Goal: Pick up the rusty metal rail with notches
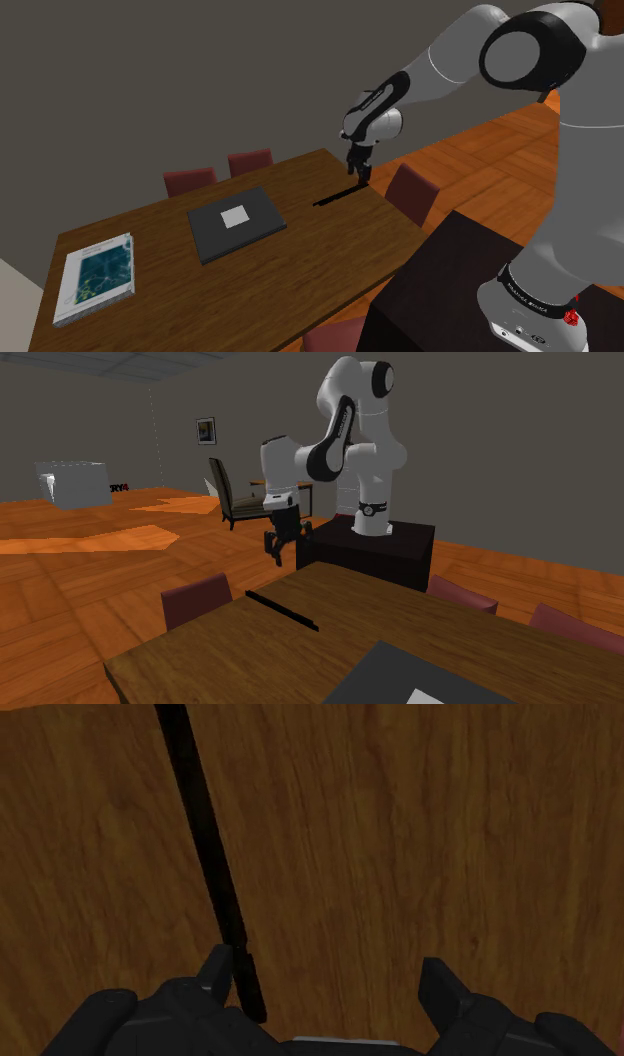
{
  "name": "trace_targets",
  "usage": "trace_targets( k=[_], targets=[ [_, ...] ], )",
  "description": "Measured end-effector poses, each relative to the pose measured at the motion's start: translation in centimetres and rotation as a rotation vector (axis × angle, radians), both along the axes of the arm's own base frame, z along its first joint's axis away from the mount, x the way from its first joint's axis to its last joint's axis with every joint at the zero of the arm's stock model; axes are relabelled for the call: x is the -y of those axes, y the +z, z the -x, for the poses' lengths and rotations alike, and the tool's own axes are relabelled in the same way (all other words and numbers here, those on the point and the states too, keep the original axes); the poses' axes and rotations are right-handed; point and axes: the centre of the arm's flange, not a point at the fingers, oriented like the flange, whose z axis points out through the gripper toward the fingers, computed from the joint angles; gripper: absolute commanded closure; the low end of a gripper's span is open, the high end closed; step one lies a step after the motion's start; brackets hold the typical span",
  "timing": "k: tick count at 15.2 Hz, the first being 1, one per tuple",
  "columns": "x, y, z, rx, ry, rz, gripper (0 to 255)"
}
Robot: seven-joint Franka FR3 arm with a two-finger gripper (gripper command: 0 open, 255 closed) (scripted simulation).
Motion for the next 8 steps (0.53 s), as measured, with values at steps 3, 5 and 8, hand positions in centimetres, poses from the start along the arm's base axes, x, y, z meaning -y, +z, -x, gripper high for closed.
trace_targets(
  k=[3,5,8],
  targets=[
    [-0.6,-2.8,-2.6,0.009,0.088,-0.006,0],
    [-1.1,-4.7,-3.9,0.015,0.146,-0.010,0],
    [-2.0,-7.4,-6.5,0.023,0.225,-0.015,0]
  ],
)
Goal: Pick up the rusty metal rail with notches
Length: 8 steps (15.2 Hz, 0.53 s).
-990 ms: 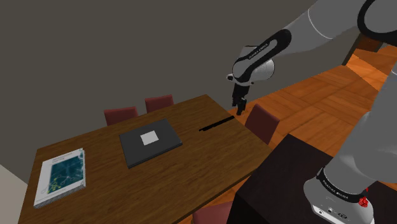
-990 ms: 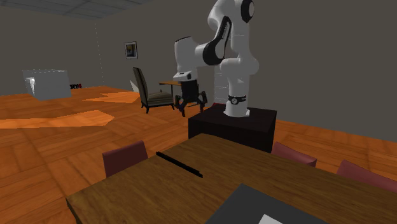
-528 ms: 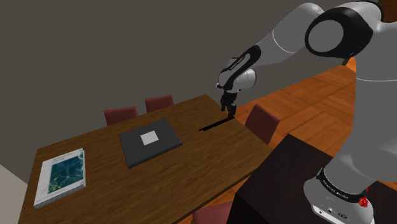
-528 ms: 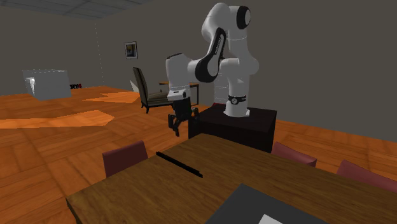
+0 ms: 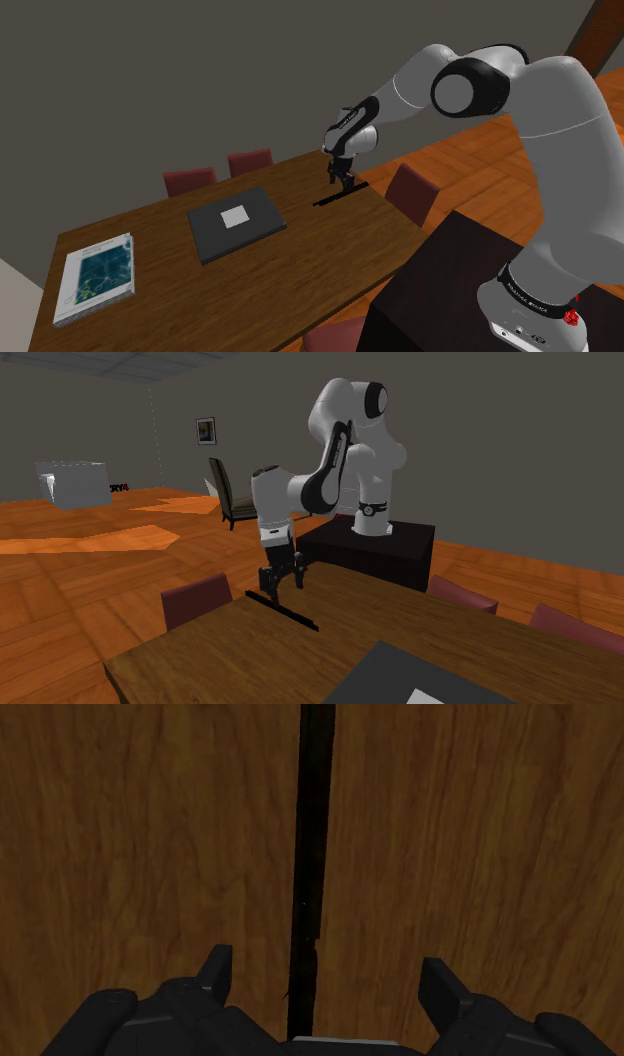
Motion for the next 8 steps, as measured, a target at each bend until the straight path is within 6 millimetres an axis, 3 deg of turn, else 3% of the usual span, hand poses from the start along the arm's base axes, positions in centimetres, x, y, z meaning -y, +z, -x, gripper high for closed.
trace_targets(
  k=[8],
  targets=[
    [-0.2,-4.3,-0.5,0.002,0.022,-0.002,0]
  ],
)
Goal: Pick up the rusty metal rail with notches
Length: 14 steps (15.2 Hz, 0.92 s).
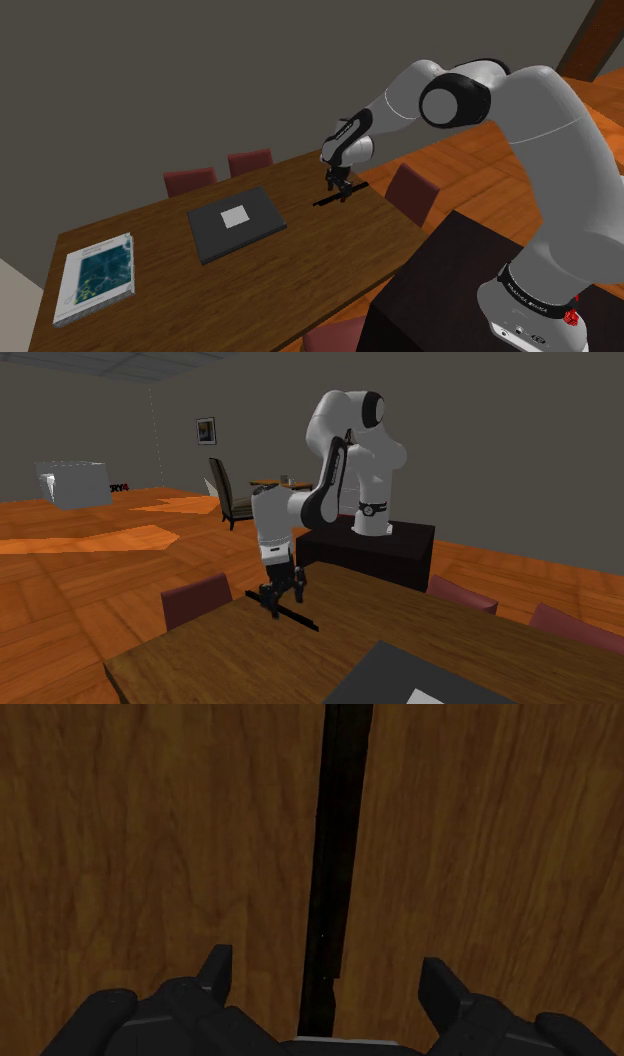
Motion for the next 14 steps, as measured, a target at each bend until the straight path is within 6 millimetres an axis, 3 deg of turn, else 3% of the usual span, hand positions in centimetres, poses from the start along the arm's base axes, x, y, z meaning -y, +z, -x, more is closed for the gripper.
trace_targets(
  k=[1,11,14],
  targets=[
    [0.03,-0.19,-0.05,0.000,0.000,0.000,255],
    [0.09,-0.15,-0.19,0.004,0.000,0.001,255],
    [0.04,0.71,-0.14,0.001,0.000,0.000,255]
  ],
)
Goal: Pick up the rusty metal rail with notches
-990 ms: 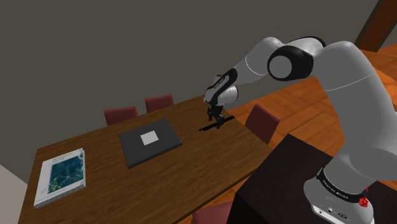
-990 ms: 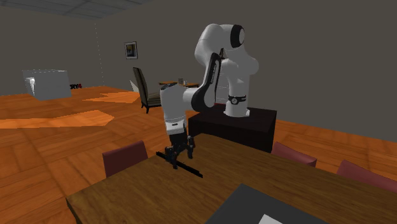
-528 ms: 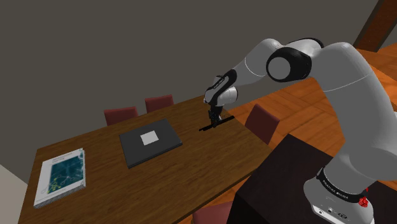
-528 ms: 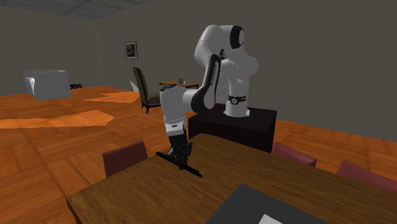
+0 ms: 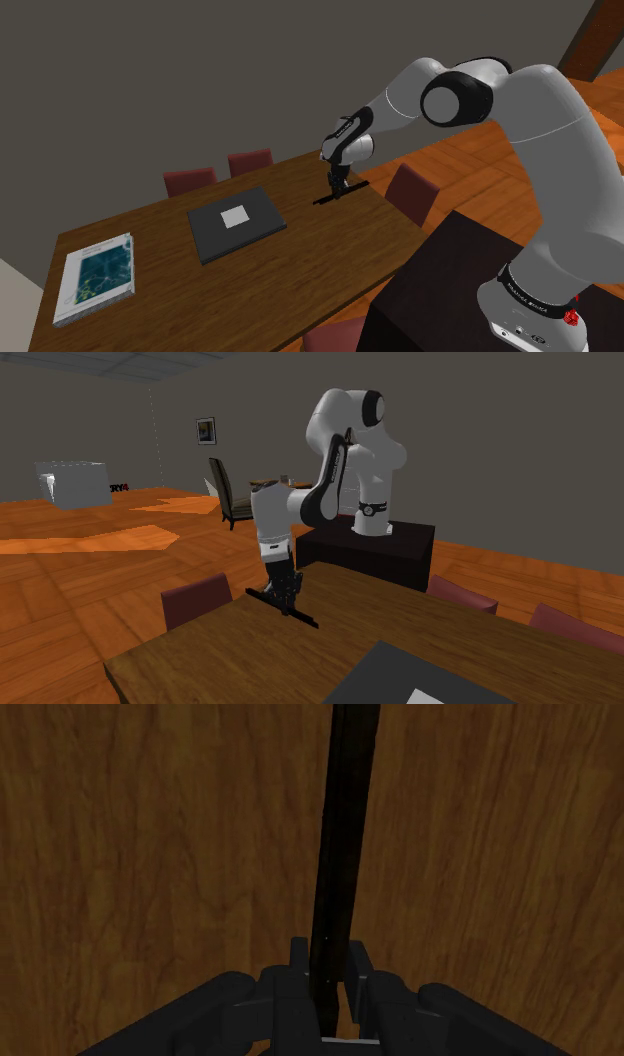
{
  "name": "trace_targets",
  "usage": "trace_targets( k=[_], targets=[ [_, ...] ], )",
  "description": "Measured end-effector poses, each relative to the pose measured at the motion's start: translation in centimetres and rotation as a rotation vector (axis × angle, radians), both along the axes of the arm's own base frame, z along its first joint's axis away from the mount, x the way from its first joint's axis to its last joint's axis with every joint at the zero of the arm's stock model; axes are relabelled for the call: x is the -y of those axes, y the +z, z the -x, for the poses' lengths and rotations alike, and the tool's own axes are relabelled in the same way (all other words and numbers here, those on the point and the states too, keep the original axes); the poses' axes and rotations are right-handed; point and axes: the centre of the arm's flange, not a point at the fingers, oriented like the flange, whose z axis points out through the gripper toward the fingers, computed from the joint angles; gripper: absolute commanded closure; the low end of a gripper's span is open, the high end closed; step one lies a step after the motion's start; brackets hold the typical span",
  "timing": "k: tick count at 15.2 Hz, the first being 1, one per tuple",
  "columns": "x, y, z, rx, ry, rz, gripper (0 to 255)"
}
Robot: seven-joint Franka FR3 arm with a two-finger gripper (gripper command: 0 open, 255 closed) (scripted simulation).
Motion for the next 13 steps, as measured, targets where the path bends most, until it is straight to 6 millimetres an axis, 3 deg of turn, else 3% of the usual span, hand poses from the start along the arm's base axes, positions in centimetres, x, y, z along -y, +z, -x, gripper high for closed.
trace_targets(
  k=[13],
  targets=[
    [0.1,6.6,0.0,0.000,0.000,0.000,255]
  ],
)
